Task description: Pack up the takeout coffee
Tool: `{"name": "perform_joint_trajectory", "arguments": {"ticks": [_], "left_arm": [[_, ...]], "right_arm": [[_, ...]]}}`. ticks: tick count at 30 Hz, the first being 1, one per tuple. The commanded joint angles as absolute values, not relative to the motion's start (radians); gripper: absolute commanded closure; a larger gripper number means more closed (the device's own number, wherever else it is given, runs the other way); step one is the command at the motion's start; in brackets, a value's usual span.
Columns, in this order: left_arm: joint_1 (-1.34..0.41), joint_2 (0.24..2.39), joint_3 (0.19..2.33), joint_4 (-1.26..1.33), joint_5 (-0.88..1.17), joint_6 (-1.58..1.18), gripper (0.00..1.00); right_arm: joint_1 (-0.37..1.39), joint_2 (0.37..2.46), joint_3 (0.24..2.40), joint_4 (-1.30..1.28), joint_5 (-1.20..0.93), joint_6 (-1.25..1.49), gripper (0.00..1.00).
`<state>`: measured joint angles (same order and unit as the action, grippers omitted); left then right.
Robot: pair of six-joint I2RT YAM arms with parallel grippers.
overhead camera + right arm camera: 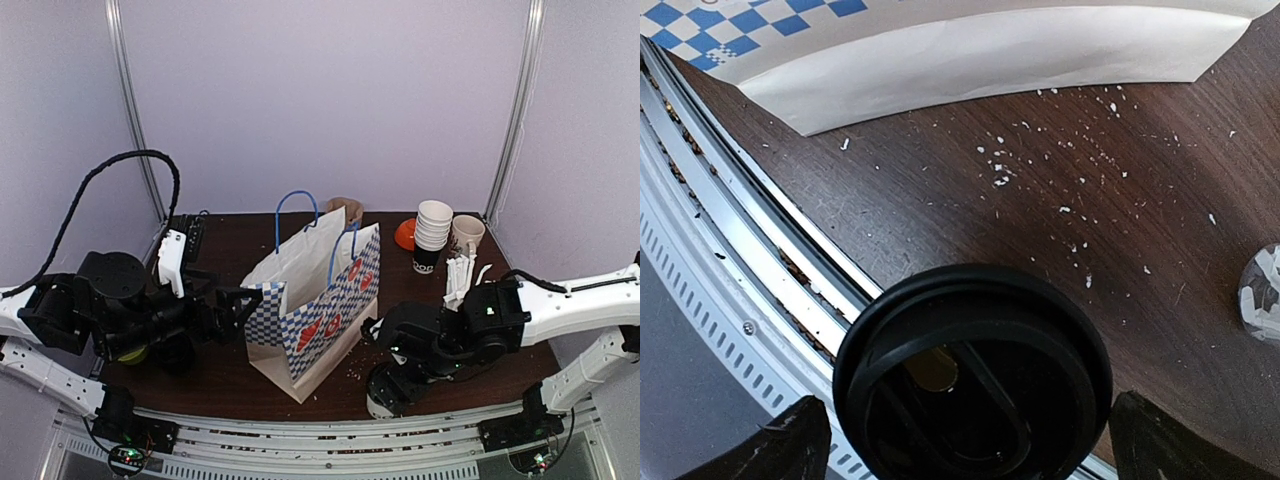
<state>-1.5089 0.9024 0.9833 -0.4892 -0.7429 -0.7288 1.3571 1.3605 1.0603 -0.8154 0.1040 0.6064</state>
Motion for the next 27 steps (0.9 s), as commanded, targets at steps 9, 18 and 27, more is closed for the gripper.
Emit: {"name": "perform_joint_trajectory", "arguments": {"ticks": [9, 18, 27], "left_arm": [[-1.505, 0.890, 0.967, -0.466, -0.744, -0.743, 0.02], [-1.505, 0.879, 0.962, -0.470, -0.747, -0.747, 0.02], [-1.505, 0.862, 0.959, -0.481, -0.778, -0.747, 0.02]], "right_arm": [[1.367, 1.401, 1.029, -0.791, 0.089, 0.606, 0.00], [1.366, 1.416, 1.015, -0.773, 0.093, 0.609, 0.00], [1.366, 1.403, 1.007, -0.764, 0.087, 0.609, 0.12]]}}
